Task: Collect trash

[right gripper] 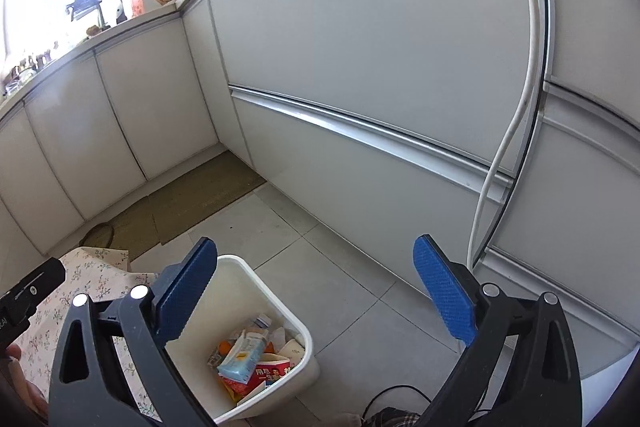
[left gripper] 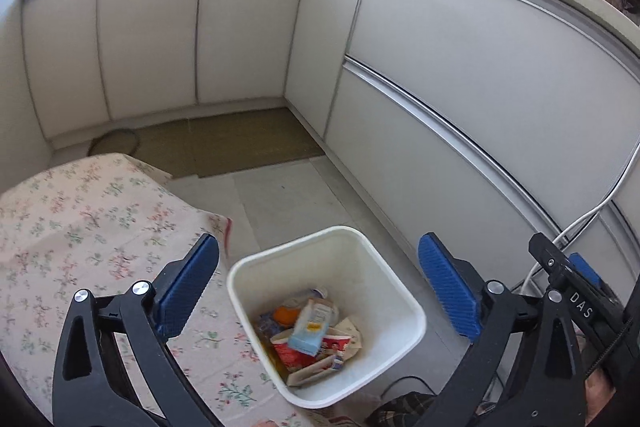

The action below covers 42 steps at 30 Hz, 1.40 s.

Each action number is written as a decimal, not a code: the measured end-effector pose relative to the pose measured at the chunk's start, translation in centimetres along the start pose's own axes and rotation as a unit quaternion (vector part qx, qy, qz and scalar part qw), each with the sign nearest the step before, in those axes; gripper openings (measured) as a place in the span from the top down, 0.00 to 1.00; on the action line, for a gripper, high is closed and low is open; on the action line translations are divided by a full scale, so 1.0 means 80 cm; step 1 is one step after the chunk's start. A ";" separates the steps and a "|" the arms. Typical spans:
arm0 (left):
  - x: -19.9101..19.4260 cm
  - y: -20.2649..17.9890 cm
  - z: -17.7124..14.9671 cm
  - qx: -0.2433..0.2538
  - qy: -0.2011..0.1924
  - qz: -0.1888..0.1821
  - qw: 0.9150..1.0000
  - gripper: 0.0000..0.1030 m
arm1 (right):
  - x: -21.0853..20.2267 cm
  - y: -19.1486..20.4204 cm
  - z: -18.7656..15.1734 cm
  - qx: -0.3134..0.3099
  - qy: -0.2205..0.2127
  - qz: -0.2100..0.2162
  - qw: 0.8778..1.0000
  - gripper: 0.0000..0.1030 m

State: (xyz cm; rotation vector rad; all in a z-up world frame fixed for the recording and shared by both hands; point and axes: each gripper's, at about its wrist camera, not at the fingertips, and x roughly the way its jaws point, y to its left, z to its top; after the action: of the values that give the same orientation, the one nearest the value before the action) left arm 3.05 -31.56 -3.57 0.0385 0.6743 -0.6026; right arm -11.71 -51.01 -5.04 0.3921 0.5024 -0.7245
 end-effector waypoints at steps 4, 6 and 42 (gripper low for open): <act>-0.064 -0.004 -0.015 0.050 -0.070 0.085 0.993 0.07 | -0.043 0.019 -0.018 -0.008 -0.030 0.044 0.999 0.07; -0.096 -0.002 -0.028 0.061 -0.106 0.131 0.984 0.07 | -0.068 0.029 -0.027 -0.008 -0.051 0.071 0.996 0.07; -0.148 0.116 -0.095 -0.061 -0.060 0.119 0.989 0.07 | -0.101 0.132 -0.093 -0.103 -0.062 0.128 0.985 0.07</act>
State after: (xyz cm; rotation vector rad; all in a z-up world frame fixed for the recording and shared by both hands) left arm -3.65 -16.11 -3.95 -0.0312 0.5780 -0.3309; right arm -11.61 -35.73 -4.81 0.2115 0.3964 -0.4409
